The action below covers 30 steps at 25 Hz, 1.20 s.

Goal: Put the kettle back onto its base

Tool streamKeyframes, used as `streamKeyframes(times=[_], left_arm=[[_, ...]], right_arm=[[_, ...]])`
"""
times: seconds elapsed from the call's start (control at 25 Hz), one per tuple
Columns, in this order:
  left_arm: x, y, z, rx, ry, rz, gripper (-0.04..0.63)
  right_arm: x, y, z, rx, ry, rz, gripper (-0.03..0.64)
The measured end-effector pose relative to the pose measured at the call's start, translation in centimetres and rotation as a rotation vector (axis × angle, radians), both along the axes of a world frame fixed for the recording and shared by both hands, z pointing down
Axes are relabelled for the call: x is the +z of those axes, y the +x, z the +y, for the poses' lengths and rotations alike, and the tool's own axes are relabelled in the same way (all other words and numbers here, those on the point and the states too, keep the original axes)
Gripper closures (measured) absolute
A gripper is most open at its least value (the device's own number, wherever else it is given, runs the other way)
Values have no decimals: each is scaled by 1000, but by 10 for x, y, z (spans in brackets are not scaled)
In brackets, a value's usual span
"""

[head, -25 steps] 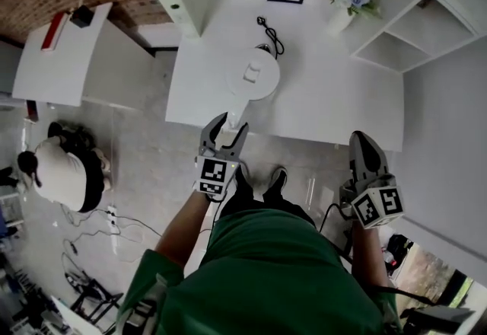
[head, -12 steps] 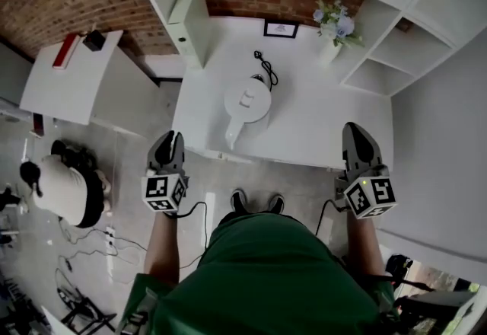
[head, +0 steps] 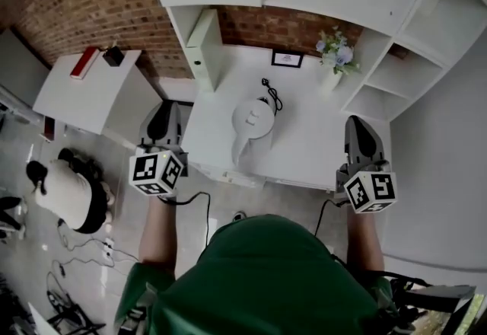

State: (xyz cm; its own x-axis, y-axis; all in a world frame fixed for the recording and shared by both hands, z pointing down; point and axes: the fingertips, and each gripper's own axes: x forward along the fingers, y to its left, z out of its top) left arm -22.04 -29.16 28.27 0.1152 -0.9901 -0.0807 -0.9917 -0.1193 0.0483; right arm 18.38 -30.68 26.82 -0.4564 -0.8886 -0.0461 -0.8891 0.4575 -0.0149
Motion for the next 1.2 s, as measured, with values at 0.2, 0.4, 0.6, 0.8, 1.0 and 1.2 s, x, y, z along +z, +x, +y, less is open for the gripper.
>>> streamKeyframes(times=[0.2, 0.4, 0.6, 0.8, 1.0, 1.2], left_arm=[[-7, 6, 0, -1, 16, -3, 523], [5, 2, -4, -28, -28, 16, 523], [16, 1, -8, -27, -57, 28, 523], [31, 1, -7, -32, -98, 44, 523], [46, 6, -9, -41, -143, 65, 523], [53, 10, -11, -43, -162, 67, 523]], right_arm=[[1, 9, 3, 2, 19, 19, 595], [12, 21, 8, 30, -1, 9, 595], [18, 22, 7, 38, -11, 17, 595], [21, 23, 4, 36, -26, 24, 595], [26, 33, 2, 40, -48, 29, 595], [32, 40, -1, 45, -61, 27, 595]])
